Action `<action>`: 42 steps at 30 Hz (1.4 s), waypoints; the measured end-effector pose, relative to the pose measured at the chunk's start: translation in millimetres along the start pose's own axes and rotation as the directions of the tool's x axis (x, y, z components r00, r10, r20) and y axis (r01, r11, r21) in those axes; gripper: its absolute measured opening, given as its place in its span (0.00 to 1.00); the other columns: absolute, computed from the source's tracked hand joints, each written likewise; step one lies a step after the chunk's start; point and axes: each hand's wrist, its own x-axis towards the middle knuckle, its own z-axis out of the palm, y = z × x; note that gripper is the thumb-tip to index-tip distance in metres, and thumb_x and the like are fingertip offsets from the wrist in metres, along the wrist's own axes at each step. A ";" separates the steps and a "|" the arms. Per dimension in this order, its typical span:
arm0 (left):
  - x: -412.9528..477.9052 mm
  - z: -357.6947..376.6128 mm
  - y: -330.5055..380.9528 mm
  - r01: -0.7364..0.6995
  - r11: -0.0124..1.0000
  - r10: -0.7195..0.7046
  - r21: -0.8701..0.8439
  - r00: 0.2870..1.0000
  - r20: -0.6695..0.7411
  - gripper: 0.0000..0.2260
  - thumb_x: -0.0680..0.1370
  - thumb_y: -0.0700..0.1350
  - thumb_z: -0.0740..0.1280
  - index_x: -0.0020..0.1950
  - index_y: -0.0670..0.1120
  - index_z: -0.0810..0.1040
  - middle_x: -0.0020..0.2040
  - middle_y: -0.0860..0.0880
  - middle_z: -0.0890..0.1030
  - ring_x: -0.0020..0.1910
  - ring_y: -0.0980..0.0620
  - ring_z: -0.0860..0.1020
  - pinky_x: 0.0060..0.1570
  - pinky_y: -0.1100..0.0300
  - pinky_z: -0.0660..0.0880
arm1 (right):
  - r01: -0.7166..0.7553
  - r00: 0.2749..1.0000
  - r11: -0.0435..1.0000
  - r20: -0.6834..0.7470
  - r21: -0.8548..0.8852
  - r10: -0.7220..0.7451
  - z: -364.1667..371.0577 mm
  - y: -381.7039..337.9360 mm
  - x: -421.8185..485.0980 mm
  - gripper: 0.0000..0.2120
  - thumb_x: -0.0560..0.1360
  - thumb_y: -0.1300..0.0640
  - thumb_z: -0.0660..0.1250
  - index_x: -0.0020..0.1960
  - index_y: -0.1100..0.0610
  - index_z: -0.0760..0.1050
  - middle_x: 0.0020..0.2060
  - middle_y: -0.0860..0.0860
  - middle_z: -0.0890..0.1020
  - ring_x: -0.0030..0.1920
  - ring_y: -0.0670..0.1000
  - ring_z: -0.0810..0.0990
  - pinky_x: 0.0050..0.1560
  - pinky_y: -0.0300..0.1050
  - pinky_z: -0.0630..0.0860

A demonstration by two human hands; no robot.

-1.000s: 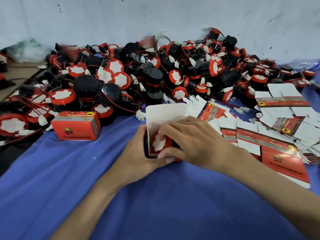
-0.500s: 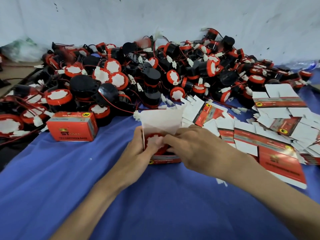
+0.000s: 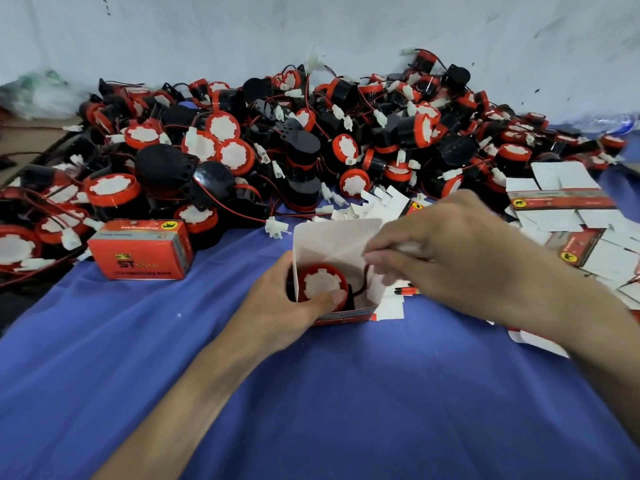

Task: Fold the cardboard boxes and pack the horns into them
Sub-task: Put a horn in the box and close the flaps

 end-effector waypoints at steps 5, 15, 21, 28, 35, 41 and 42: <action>-1.8 1.0 0.7 -0.058 0.998 0.058 -0.001 0.998 0.005 0.19 0.64 0.44 0.77 0.52 0.55 0.76 0.45 0.58 0.83 0.48 0.58 0.81 0.48 0.64 0.77 | 0.066 0.995 0.997 0.072 -0.031 -0.064 43.8 -10.5 11.0 0.14 0.80 0.57 0.61 0.62 0.61 0.76 0.54 0.55 0.81 0.53 0.58 0.79 0.54 0.54 0.74; -2.4 0.0 -6.5 -0.142 0.986 0.141 0.090 0.990 0.009 0.17 0.56 0.58 0.65 0.43 0.57 0.70 0.33 0.64 0.77 0.33 0.62 0.73 0.34 0.68 0.67 | 0.026 0.987 0.971 0.161 -0.240 0.013 63.1 -18.3 10.1 0.28 0.79 0.42 0.53 0.74 0.56 0.64 0.60 0.53 0.73 0.64 0.55 0.69 0.66 0.50 0.63; -6.4 -2.0 -5.6 -0.254 0.960 0.247 0.118 0.966 0.071 0.14 0.63 0.57 0.68 0.48 0.64 0.73 0.42 0.64 0.80 0.40 0.62 0.78 0.37 0.71 0.71 | -0.142 0.985 0.984 0.082 -0.110 0.151 64.9 -23.8 9.9 0.28 0.74 0.35 0.60 0.70 0.46 0.71 0.56 0.49 0.72 0.62 0.50 0.68 0.65 0.45 0.61; -5.5 -5.2 -11.8 -0.215 0.977 0.214 -0.012 0.968 0.134 0.28 0.60 0.55 0.79 0.58 0.56 0.74 0.50 0.54 0.82 0.50 0.53 0.81 0.49 0.58 0.79 | -0.096 0.976 0.989 0.186 -0.111 0.116 56.1 -14.5 12.6 0.18 0.78 0.43 0.61 0.66 0.43 0.73 0.49 0.45 0.62 0.59 0.48 0.67 0.61 0.44 0.59; -5.3 -3.4 -12.3 -0.235 0.965 0.225 0.115 0.970 0.092 0.22 0.60 0.55 0.72 0.52 0.56 0.74 0.44 0.58 0.81 0.41 0.56 0.80 0.41 0.59 0.78 | -0.187 0.977 0.960 0.067 -0.208 0.205 68.1 -25.9 8.0 0.17 0.75 0.44 0.57 0.54 0.49 0.80 0.48 0.48 0.76 0.50 0.49 0.75 0.59 0.42 0.59; -8.2 -3.3 -6.7 -0.246 0.958 0.237 0.148 0.969 0.074 0.24 0.60 0.57 0.70 0.55 0.56 0.72 0.48 0.61 0.80 0.46 0.58 0.80 0.45 0.60 0.78 | -0.211 0.972 0.957 0.059 -0.199 0.226 67.5 -23.8 10.1 0.20 0.75 0.40 0.57 0.58 0.47 0.79 0.50 0.49 0.77 0.51 0.51 0.77 0.62 0.44 0.58; -8.1 -4.0 -6.3 -0.257 0.954 0.246 0.153 0.965 0.087 0.25 0.60 0.55 0.69 0.56 0.56 0.72 0.48 0.60 0.80 0.46 0.56 0.80 0.46 0.56 0.78 | -0.215 0.971 0.951 0.060 -0.221 0.233 68.6 -26.8 8.8 0.21 0.74 0.39 0.56 0.56 0.48 0.79 0.48 0.50 0.77 0.48 0.51 0.77 0.62 0.45 0.60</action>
